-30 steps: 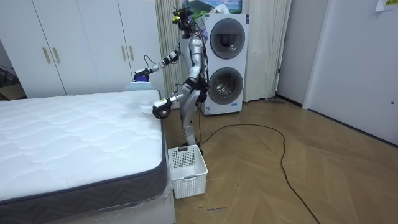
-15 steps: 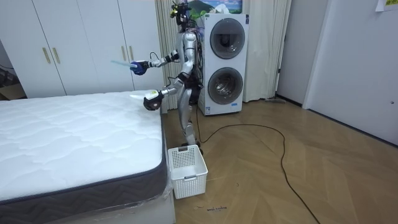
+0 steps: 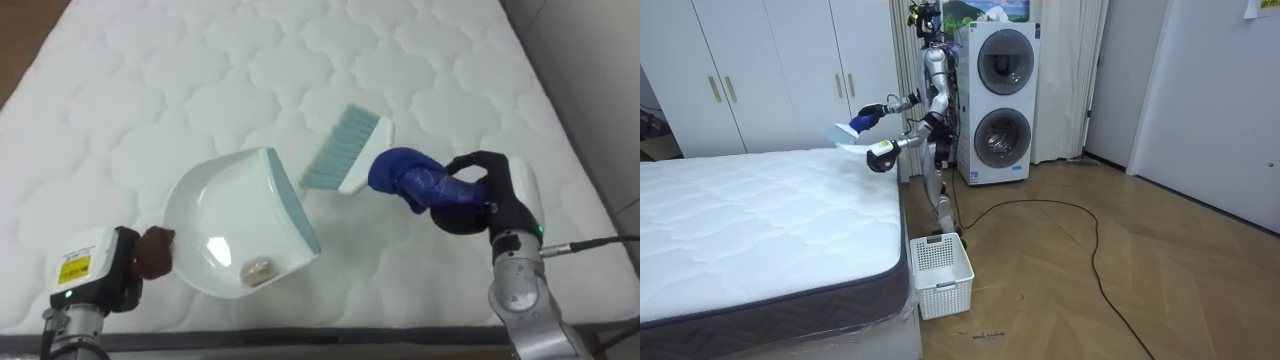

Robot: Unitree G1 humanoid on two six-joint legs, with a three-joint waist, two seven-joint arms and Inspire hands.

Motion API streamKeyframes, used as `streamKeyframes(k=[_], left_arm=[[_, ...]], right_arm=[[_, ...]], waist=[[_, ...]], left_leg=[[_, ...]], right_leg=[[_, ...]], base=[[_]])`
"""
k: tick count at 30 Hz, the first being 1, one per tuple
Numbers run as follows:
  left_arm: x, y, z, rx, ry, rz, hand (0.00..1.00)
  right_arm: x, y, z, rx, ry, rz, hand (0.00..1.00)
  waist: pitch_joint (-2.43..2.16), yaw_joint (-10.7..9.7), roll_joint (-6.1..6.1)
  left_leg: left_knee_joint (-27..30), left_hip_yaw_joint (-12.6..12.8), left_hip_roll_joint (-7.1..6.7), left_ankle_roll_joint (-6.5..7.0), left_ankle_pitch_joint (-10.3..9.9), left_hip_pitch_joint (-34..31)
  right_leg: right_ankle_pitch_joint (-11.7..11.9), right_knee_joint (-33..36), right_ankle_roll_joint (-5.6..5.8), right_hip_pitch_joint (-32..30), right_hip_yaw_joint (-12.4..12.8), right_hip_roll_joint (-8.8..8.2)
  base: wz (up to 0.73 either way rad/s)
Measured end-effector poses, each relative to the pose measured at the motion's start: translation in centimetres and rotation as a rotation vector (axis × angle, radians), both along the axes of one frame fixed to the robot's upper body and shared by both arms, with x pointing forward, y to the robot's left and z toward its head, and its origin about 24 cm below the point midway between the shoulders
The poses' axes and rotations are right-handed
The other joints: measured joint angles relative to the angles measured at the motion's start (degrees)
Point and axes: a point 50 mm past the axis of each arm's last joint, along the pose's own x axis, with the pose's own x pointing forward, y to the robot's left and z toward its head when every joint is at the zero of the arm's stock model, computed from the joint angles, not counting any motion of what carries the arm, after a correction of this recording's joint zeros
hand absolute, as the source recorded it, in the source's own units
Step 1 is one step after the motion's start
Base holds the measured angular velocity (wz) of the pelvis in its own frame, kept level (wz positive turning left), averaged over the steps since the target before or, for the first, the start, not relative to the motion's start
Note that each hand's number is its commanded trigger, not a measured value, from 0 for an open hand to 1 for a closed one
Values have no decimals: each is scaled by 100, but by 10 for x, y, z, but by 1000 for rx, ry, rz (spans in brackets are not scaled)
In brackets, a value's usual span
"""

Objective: Clean bed

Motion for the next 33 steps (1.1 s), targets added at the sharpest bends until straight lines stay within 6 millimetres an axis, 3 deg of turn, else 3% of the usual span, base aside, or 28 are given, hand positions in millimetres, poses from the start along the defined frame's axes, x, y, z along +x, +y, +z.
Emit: streamKeyframes(k=[7,9,13,14,17,19,20,22,23,24,25,26,27,28,29,30,31,32,33], left_arm=[[-4,1,6,-73,-31,46,100],[-1,4,10,-99,-50,66,100],[-6,9,12,-97,-59,91,100],[-9,11,11,-95,-53,97,100],[-13,12,9,-106,-45,123,100],[-9,9,11,-132,-58,135,100],[-3,5,13,-143,-74,128,100],[3,1,15,-159,-91,120,100],[5,-1,16,-163,-100,114,100],[7,-1,18,-169,-109,112,100],[8,-1,18,-174,-113,114,100],[11,-1,20,-181,-121,118,100],[8,1,17,-180,-112,131,100],[6,3,16,-179,-106,138,100],[6,3,17,-178,-103,141,100],[9,2,18,-182,-110,135,100],[10,1,18,-185,-112,133,100],[11,0,18,-186,-112,132,100],[11,0,18,-182,-110,134,100]], right_arm=[[-2,4,6,83,-40,-5,0],[-2,5,5,88,-37,0,0],[-2,6,5,89,-34,4,0],[-2,7,4,90,-34,5,0],[-2,14,1,116,-27,6,0],[-3,15,-1,122,-19,5,0],[-2,13,0,119,-20,-2,0],[0,12,2,115,-31,-8,0],[0,10,4,113,-43,-20,0],[0,7,5,128,-54,-43,0],[0,5,6,139,-58,-54,0],[0,3,6,150,-62,-74,0],[0,4,5,155,-53,-70,0],[0,5,5,159,-51,-63,0],[-1,6,3,162,-42,-60,0],[-1,4,3,159,-36,-66,0],[0,4,4,159,-35,-68,0],[0,4,4,161,-35,-70,0],[0,3,4,160,-37,-71,0]], waist=[[21,63,45],[20,166,53],[34,309,131],[62,314,187],[57,307,277],[48,265,295],[47,255,296],[50,255,268],[49,240,267],[49,119,261],[55,68,252],[85,-42,190],[107,15,146],[105,27,150],[98,-7,148],[112,-22,105],[116,-18,89],[111,-4,74],[104,1,64]], left_leg=[[-40,-56,1,-10,4,132],[-37,-200,-10,-11,4,147],[-4,-234,-10,-17,6,145],[37,-306,-16,-19,5,122],[147,-470,-26,-23,7,-79],[246,-426,-28,-57,32,-276],[250,-341,-17,-59,67,-389],[192,98,21,11,238,-509],[80,588,54,103,361,-540],[-8,1099,103,205,466,-566],[-17,1444,141,251,499,-563],[252,1878,238,262,404,-606],[882,1958,534,88,65,-607],[1126,1958,706,-41,-81,-560],[1356,1931,972,-263,-235,-437],[1295,1876,1029,-323,-271,-365],[1187,1865,978,-298,-273,-400],[1099,1761,906,-240,-276,-486],[1054,1677,833,-182,-244,-535]], right_leg=[[5,-134,-9,188,-30,26],[12,-183,-19,236,-31,41],[13,-183,-21,275,-41,52],[13,-185,-21,313,-119,50],[12,-189,-20,317,-509,30],[5,-181,-20,317,-813,7],[-11,-160,-24,317,-1015,0],[-24,-124,-27,317,-1213,-63],[-42,-90,-23,322,-1348,-112],[-72,-99,4,379,-1649,-169],[-111,-107,18,428,-1913,-210],[-300,-75,17,476,-2499,-341],[-484,12,64,608,-2933,-396],[-537,19,101,692,-3136,-401],[-580,53,159,793,-3410,-397],[-635,190,214,822,-3584,-462],[-649,287,228,824,-3613,-505],[-652,463,233,740,-3572,-567],[-652,623,234,622,-3347,-625]], base=[[1],[-2],[7],[32],[53],[99],[134],[140],[158],[171],[183],[144],[113],[79],[89],[92],[82],[65],[57]])
